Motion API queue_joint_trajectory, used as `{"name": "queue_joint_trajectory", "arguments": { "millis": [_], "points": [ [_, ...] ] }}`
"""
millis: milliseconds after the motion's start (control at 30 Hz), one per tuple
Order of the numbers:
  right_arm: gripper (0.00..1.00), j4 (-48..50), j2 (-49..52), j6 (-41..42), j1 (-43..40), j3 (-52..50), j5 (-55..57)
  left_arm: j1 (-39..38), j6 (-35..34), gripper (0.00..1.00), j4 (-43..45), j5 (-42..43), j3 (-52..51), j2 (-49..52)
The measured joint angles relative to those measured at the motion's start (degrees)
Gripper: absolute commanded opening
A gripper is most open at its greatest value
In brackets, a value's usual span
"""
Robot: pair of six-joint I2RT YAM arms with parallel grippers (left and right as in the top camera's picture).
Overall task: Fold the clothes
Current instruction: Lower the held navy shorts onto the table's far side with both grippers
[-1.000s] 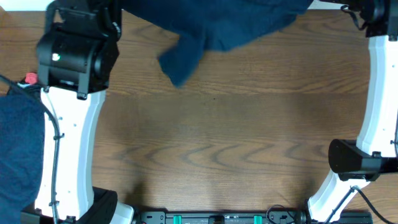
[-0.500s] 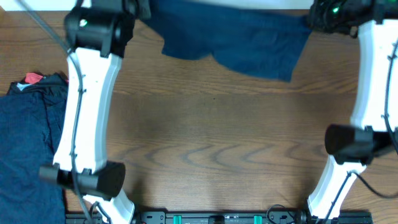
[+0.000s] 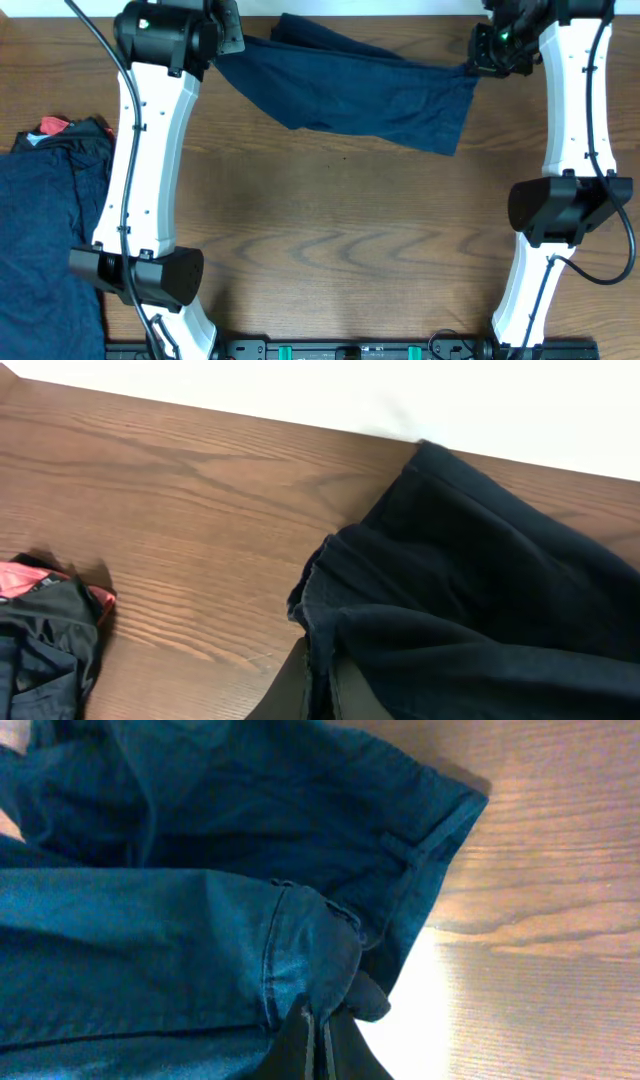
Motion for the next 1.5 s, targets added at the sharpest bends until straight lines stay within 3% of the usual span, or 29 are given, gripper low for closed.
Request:
{"name": "queue_joint_trajectory", "arguments": {
  "millis": [367, 633, 800, 1000, 1133, 1300, 1500],
  "points": [
    [0.01, -2.2, 0.0, -0.1, 7.7, 0.0, 1.5, -0.1, -1.9, 0.06, -11.1, 0.2, -0.5, 0.0],
    [0.02, -3.6, 0.0, 1.2, 10.5, 0.0, 3.0, -0.1, -2.9, 0.06, -13.2, -0.8, -2.3, -1.5],
    [0.02, -4.8, 0.0, 2.1, 9.6, 0.0, 4.8, -0.1, -3.0, 0.06, -8.0, -3.1, -11.9, -8.2],
    [0.02, -5.9, 0.0, 3.7, 8.0, -1.6, 6.1, 0.3, -4.0, 0.06, 2.8, -4.4, -33.5, -18.2],
    [0.01, -5.8, 0.0, 5.3, 7.2, -5.5, 7.6, 0.3, -4.3, 0.06, 8.5, -4.3, -44.9, -21.8],
    [0.01, -2.8, -0.8, 6.6, 7.0, -13.4, 8.3, 0.5, -4.5, 0.06, 10.7, -4.0, -51.3, -24.0],
    [0.01, 10.1, -12.0, 8.1, 7.1, -34.7, 8.5, 1.1, -4.7, 0.06, 12.2, -3.4, -52.2, -24.1]
  ]
}}
